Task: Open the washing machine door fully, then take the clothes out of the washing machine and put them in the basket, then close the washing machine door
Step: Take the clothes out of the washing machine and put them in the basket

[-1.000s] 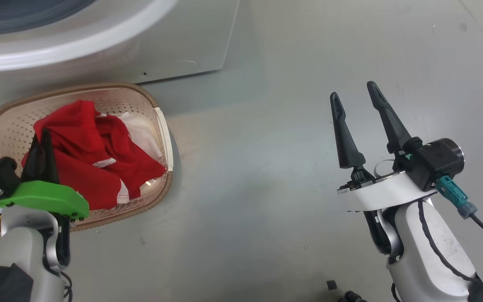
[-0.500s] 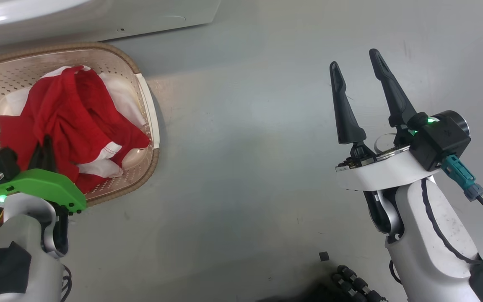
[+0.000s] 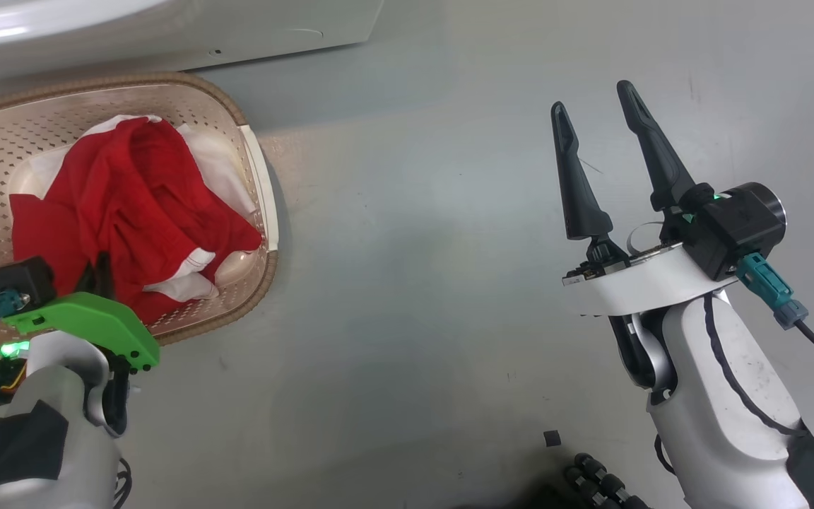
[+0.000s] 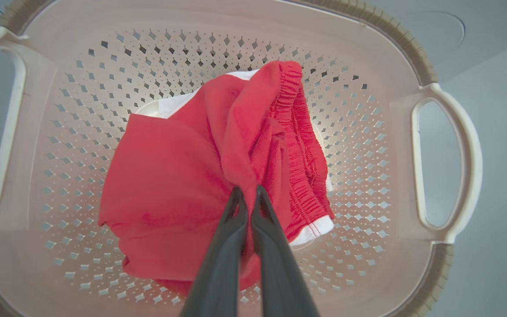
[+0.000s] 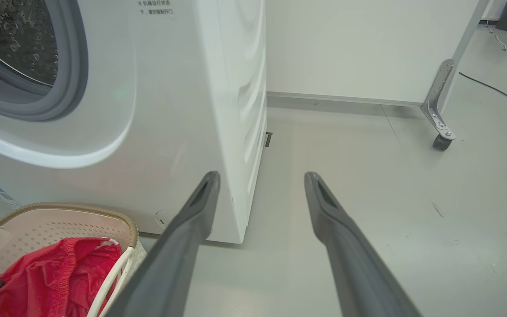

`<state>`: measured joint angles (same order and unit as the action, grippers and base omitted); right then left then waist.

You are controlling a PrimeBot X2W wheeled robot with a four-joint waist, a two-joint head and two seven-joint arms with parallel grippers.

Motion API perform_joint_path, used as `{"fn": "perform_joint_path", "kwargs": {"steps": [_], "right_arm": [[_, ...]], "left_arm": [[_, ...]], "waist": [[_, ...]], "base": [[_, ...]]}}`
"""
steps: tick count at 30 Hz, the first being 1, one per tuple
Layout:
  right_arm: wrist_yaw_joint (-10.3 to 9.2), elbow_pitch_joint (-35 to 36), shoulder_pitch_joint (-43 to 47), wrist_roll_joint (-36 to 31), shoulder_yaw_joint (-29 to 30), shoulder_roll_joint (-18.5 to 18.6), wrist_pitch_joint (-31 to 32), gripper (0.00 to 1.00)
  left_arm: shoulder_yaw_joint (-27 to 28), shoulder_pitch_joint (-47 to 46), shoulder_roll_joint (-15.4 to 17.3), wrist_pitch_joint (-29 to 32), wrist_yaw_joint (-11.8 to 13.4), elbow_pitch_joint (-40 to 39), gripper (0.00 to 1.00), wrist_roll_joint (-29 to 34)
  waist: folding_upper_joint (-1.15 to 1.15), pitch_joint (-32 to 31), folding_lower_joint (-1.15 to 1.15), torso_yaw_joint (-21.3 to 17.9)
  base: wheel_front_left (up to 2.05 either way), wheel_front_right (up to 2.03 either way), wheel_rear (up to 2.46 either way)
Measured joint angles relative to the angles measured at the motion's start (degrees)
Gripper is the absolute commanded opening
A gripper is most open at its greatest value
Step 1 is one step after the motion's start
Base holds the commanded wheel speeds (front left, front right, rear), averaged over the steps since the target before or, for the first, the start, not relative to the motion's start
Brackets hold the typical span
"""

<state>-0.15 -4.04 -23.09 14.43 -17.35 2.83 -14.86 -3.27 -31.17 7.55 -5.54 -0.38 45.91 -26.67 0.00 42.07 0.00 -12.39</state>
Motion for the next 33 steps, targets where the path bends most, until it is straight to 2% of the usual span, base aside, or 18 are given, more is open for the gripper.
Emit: {"fn": "perform_joint_path", "kwargs": {"steps": [1, 2, 5, 15, 21, 33], "right_arm": [[0.00, -0.3, 0.0, 0.1, 0.0, 0.0, 0.0, 1.00], [0.01, -0.4, 0.0, 0.1, -0.1, 0.0, 0.0, 1.00], [0.01, -0.8, 0.0, 0.1, -0.1, 0.0, 0.0, 1.00], [0.02, -3.4, 0.4, 0.0, 1.7, 0.0, 0.0, 1.00], [0.08, -5.5, 2.4, -0.6, 3.5, 0.0, 0.0, 1.00], [0.60, -8.6, 7.4, -1.0, 6.5, 0.8, 0.0, 1.00]], "left_arm": [[-0.5, 0.0, -0.3, -0.1, -0.3, 1.0, 0.89, 0.1], [-0.6, 0.0, -0.4, -0.3, -0.5, 1.3, 1.00, 0.1], [-0.7, 0.0, -0.6, -1.2, -0.6, 2.0, 1.00, 0.2], [-2.6, 0.0, -1.7, -7.5, -3.0, 2.4, 1.00, 1.8], [-4.3, 0.2, -2.3, -8.2, -3.5, 1.3, 1.00, 4.0], [-5.4, 3.8, -3.3, -8.8, -3.8, -5.8, 1.00, 5.7]], "waist": [[0.00, -0.6, 0.00, 0.2], [0.00, -0.9, 0.00, 0.3], [0.00, -1.7, 0.00, 0.5], [0.00, -6.5, 0.00, 2.2], [0.00, -10.3, 0.00, 3.8], [0.00, -19.5, 0.00, 7.4]], "base": [[0.00, 0.00, 0.00], [0.00, 0.00, 0.00], [0.00, 0.00, 0.00], [0.00, 0.00, 0.00], [0.00, 0.00, 0.00], [0.00, 0.00, 0.00]]}}
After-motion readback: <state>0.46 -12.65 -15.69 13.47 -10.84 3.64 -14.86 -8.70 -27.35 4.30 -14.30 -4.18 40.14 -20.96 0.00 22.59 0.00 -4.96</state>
